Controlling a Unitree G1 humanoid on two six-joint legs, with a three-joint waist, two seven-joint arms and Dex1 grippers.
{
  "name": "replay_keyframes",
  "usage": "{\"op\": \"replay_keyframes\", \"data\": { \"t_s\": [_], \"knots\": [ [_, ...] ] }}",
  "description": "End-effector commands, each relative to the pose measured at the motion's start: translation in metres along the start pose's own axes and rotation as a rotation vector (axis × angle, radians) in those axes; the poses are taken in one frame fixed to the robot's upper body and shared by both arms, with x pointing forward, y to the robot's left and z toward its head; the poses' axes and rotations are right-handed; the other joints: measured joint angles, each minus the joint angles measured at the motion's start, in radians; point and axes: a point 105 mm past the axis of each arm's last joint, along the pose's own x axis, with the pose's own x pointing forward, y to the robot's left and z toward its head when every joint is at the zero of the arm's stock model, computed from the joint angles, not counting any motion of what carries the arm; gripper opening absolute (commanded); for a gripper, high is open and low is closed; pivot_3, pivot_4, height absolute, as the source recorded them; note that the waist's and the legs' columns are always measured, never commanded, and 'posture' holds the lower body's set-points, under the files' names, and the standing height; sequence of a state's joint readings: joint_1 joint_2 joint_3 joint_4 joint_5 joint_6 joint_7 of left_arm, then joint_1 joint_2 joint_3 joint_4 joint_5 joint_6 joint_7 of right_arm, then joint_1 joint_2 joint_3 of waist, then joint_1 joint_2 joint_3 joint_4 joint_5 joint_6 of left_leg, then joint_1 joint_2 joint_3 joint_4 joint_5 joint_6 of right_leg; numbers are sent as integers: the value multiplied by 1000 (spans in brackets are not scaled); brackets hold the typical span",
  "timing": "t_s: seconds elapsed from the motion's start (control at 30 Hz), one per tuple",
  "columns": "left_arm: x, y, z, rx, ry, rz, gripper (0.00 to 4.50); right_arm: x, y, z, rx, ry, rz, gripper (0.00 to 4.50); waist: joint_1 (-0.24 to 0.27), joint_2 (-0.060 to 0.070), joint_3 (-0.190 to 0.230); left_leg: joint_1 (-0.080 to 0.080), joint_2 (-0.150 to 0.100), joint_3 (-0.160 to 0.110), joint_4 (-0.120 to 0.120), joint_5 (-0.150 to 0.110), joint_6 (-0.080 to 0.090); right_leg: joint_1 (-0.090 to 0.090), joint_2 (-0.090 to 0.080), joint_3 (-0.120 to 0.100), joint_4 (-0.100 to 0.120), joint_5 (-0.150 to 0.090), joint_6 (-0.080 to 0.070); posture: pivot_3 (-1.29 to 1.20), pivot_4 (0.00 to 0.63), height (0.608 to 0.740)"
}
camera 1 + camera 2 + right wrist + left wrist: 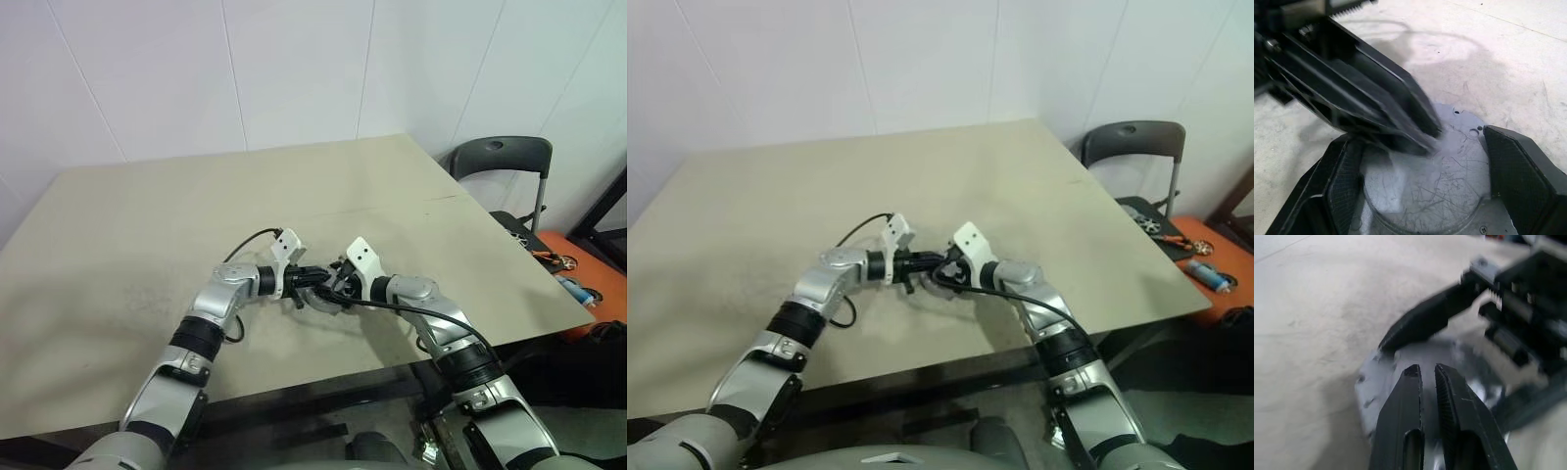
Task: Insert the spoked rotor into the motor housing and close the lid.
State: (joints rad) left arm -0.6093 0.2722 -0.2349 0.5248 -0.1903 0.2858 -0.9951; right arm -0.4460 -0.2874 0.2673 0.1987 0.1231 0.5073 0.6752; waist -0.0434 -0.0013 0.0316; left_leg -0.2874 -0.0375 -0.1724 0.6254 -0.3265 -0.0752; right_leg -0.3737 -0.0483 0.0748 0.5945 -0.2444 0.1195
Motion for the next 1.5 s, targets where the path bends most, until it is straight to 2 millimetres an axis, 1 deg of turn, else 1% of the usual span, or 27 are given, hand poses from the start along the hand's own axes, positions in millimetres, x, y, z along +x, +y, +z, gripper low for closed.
{"op": "replay_keyframes", "data": {
  "t_s": [0.03, 0.17, 0.27, 0.53, 0.87, 0.97, 1.0, 1.03, 1.07, 1.17, 1.23, 1.4, 1.43, 1.5],
  "knots": [
    [-5, -1, -9, 10, 45, -37, 539, -7, -3, -72, 119, 248, -41, 3498, 1, 0, 0, 0, 0, 0, 0, 0, 0, 0, 0, 0, 0, 0, 0, 0, 0, 740],
    [-11, 12, -2, 19, 37, 3, 539, -6, -3, -70, 128, 243, -42, 3498, 1, -1, 0, 0, 0, 0, 0, 0, 0, 0, 0, 0, 0, 0, 0, 0, 0, 740],
    [-9, 14, 1, 15, 29, 6, 539, -5, 0, -71, 130, 244, -36, 3498, 1, -1, 0, 0, 0, 0, 0, 0, 0, 0, 0, 0, 0, 0, 0, 0, 0, 740],
    [-1, 1, -3, 7, 25, -36, 539, -5, 6, -70, 155, 243, -7, 3498, 2, -1, 0, 0, 0, -1, 1, 0, 0, 0, 0, 0, 0, 0, 0, 0, 0, 740],
    [-2, -3, -7, 1, 27, -39, 539, -6, 7, -68, 146, 243, 3, 3498, 3, -1, 0, 0, 0, -1, -3, 0, 0, 0, -1, -1, -1, -1, 1, 0, 0, 740],
    [-1, -6, -8, -1, 28, -45, 539, -6, 5, -63, 134, 206, -13, 3498, 4, -1, 0, 0, 0, -1, -4, 0, 0, 0, -1, -1, -1, -1, 2, 0, 0, 740],
    [-1, -7, -9, -2, 28, -46, 512, -6, 5, -63, 146, 207, -16, 4225, 5, -1, 0, 0, 0, -1, -4, 0, 0, 0, -1, -1, -1, -1, 2, 0, 0, 740],
    [-1, -7, -9, -3, 28, -46, 512, -7, 9, -65, 170, 226, 14, 4476, 7, -1, 0, 0, 0, -1, -4, 0, 0, 0, -1, -1, -1, -1, 2, 0, 0, 740],
    [-1, -7, -10, -4, 28, -46, 512, -7, 16, -65, 201, 236, 62, 4476, 9, -1, 0, 0, 0, -1, -4, 0, 0, -1, -1, -1, -1, -1, 2, 0, 0, 740],
    [-1, -8, -11, -7, 30, -47, 512, -10, 28, -52, 234, 189, 131, 4476, 14, -2, 0, 0, 0, -1, -4, -1, 1, -1, -1, -1, -1, -2, 2, 0, 0, 740],
    [-1, -8, -12, -7, 32, -46, 512, -10, 28, -44, 230, 152, 132, 4476, 23, -2, 0, -1, 0, -1, -5, -1, 0, -1, -1, -1, -1, -2, 3, 0, 0, 740],
    [-1, -7, -15, -12, 31, -38, 512, -12, 24, -26, 227, 77, 123, 4476, 29, -3, -1, -2, 0, -1, -13, -1, 0, -7, -1, -1, 0, -5, 5, 0, 0, 740],
    [-2, -6, -16, -14, 32, -37, 512, -12, 21, -21, 221, 58, 115, 4476, 30, -3, -1, -3, 0, -1, -13, -1, 0, -8, -1, -1, 0, -5, 4, 0, 0, 740],
    [-2, -5, -19, -17, 33, -34, 512, -15, 10, -9, 187, 5, 63, 4476, 31, -3, -1, -6, 0, -1, -12, -1, 0, -10, -1, -1, 0, -5, 4, 0, 0, 740]
  ]
}}
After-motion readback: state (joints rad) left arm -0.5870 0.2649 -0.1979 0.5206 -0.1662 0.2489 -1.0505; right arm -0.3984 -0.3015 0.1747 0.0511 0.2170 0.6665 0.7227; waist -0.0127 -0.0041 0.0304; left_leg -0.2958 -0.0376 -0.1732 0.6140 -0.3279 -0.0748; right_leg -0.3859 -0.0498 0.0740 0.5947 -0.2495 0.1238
